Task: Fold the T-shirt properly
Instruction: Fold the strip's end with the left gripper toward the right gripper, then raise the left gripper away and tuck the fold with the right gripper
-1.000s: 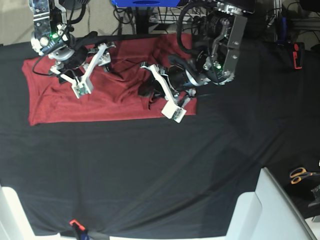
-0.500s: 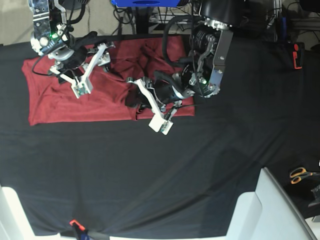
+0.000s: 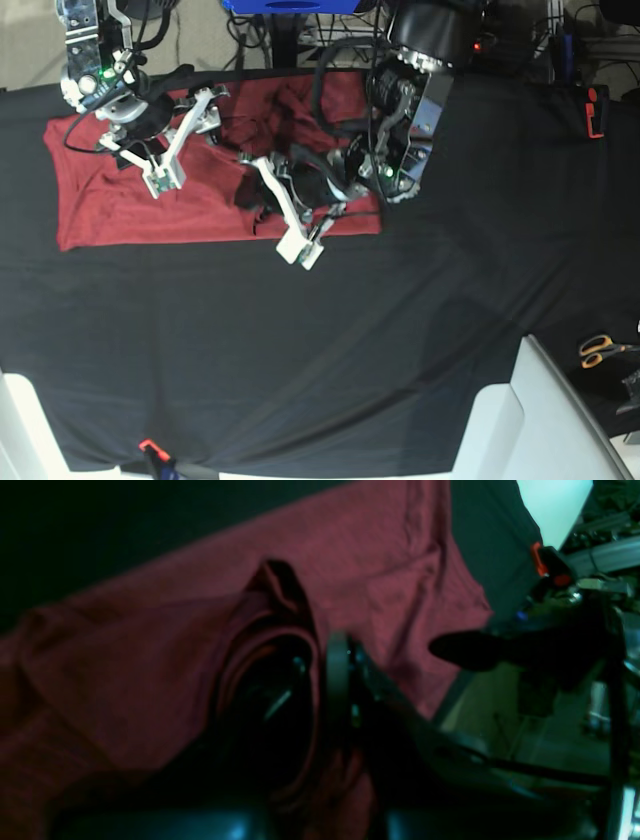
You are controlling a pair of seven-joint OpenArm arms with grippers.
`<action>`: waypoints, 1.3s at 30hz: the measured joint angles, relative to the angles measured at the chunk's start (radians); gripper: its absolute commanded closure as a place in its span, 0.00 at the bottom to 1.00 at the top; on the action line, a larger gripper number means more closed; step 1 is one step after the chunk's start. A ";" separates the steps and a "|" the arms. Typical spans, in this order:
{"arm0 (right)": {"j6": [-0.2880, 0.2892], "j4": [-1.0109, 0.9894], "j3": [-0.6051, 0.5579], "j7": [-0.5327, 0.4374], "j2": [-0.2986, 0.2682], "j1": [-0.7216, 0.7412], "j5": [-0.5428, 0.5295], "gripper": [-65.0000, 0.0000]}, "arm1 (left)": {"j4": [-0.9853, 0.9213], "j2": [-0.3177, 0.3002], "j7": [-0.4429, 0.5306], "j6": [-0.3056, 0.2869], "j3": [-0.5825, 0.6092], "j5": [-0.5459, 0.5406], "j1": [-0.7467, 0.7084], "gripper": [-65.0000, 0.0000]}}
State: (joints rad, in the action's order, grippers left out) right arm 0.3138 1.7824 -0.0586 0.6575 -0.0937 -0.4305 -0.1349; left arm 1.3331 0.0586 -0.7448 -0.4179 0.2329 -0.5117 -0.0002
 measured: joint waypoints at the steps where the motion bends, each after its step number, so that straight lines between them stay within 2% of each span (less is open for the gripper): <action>1: 0.000 0.000 0.000 0.000 0.000 0.000 0.000 0.33 | -0.013 0.002 0.002 0.000 0.002 -0.003 0.006 1.00; 4: 0.000 0.000 0.000 0.000 0.000 0.000 0.000 0.33 | -0.038 0.003 0.003 0.000 0.003 -0.005 0.008 1.00; 6: 0.000 0.000 0.000 0.000 0.000 0.000 0.000 0.33 | -0.039 0.003 0.001 0.000 0.003 -0.005 0.004 0.85; 8: 0.000 0.000 0.000 0.000 0.000 0.000 0.000 0.33 | -0.039 0.014 0.000 0.000 0.002 0.003 0.006 0.66; 11: 0.000 0.000 0.000 0.000 0.000 0.000 0.000 0.33 | -0.040 0.031 0.002 0.000 0.005 -0.003 0.015 0.44; 13: 0.000 0.000 0.000 0.000 0.000 0.000 0.000 0.33 | -0.042 0.039 0.003 0.000 0.006 -0.005 0.028 0.35; 16: 0.000 0.000 0.000 0.000 0.003 0.000 0.000 0.33 | -0.042 0.041 0.003 0.000 0.005 -0.005 0.040 0.31; 22: 0.000 0.005 0.001 0.001 0.003 0.000 0.000 0.33 | 0.001 0.045 -0.003 0.000 0.044 -0.011 0.065 0.32; 24: 0.000 0.034 0.018 0.007 0.003 -0.003 0.003 0.33 | 0.076 0.031 -0.008 -0.005 -0.014 -0.017 0.053 0.32; 26: -0.002 0.086 0.026 0.003 -0.003 -0.008 0.008 0.33 | 0.155 -0.018 -0.004 -0.014 -0.107 -0.023 0.034 0.33; 28: -0.004 0.138 0.024 0.005 -0.005 -0.006 0.011 0.33 | 0.227 -0.093 -0.042 0.005 -0.227 -0.011 -0.007 0.44; 30: 0.006 0.186 -0.005 -0.003 -0.029 -0.004 0.003 0.33 | 0.279 -0.164 -0.086 0.002 -0.338 -0.007 -0.071 0.66; 32: -0.001 0.200 -0.090 -0.003 -0.069 0.005 0.005 0.33 | 0.328 -0.215 -0.098 -0.002 -0.452 -0.003 -0.155 0.97; 35: -0.001 0.192 -0.258 0.013 -0.146 0.052 0.008 0.33 | 0.349 -0.254 -0.097 -0.018 -0.636 -0.017 -0.250 1.00; 39: 0.000 0.190 -0.451 0.010 -0.177 0.150 -0.002 0.33 | 0.315 -0.312 -0.091 -0.007 -0.870 -0.007 -0.360 1.00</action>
State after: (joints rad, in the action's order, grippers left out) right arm 0.3138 1.9724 -0.5091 0.6674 -0.2707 -0.2802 -0.1364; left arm 1.6478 -0.2531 -0.8356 -0.4252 -0.6373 -0.5190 -0.3603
